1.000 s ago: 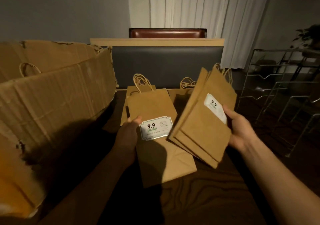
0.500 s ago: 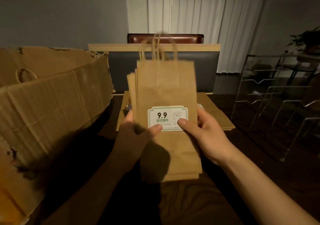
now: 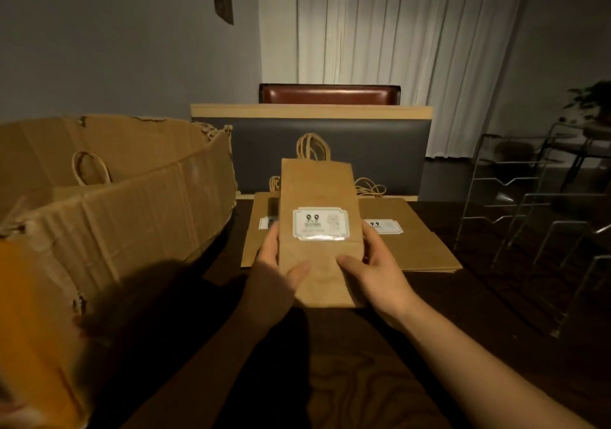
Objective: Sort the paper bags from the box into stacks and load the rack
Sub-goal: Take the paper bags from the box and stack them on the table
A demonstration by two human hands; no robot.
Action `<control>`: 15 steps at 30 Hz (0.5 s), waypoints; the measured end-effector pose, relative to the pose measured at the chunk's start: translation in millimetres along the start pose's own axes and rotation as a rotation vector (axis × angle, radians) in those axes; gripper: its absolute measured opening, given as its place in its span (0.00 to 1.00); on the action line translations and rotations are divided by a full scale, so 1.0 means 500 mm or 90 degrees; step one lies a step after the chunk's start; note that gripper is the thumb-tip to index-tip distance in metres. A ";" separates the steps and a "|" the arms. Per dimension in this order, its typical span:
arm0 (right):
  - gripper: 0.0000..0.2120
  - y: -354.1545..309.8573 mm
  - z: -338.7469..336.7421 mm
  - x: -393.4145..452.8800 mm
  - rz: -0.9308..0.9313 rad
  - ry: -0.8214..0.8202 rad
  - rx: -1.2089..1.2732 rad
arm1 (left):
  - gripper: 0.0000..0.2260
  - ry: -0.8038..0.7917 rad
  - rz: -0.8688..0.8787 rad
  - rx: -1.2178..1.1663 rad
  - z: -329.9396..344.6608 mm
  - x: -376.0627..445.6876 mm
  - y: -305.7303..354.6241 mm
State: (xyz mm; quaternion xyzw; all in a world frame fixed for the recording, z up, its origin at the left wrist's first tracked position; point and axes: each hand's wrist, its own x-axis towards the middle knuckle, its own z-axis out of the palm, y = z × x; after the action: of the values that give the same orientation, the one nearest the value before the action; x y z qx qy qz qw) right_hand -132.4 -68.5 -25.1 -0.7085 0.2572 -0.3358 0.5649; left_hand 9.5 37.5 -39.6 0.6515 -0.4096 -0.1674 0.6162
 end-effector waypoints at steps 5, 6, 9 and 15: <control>0.19 -0.047 0.086 0.172 0.086 0.048 -0.025 | 0.24 0.109 -0.006 0.121 -0.060 0.130 0.017; 0.15 -0.040 0.102 0.204 0.124 0.049 -0.056 | 0.20 0.104 -0.028 0.179 -0.069 0.152 0.017; 0.14 0.019 0.131 0.246 0.209 0.038 -0.261 | 0.16 0.028 -0.174 0.340 -0.087 0.187 -0.017; 0.12 0.047 0.133 0.233 0.235 0.069 -0.120 | 0.14 0.066 -0.416 -0.070 -0.087 0.241 -0.041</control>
State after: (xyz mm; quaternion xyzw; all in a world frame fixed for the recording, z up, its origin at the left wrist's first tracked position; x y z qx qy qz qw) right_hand -6.1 -118.8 -35.3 -0.6801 0.4427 -0.2388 0.5334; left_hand 121.3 -24.6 -16.4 0.7216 -0.1373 -0.3445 0.5846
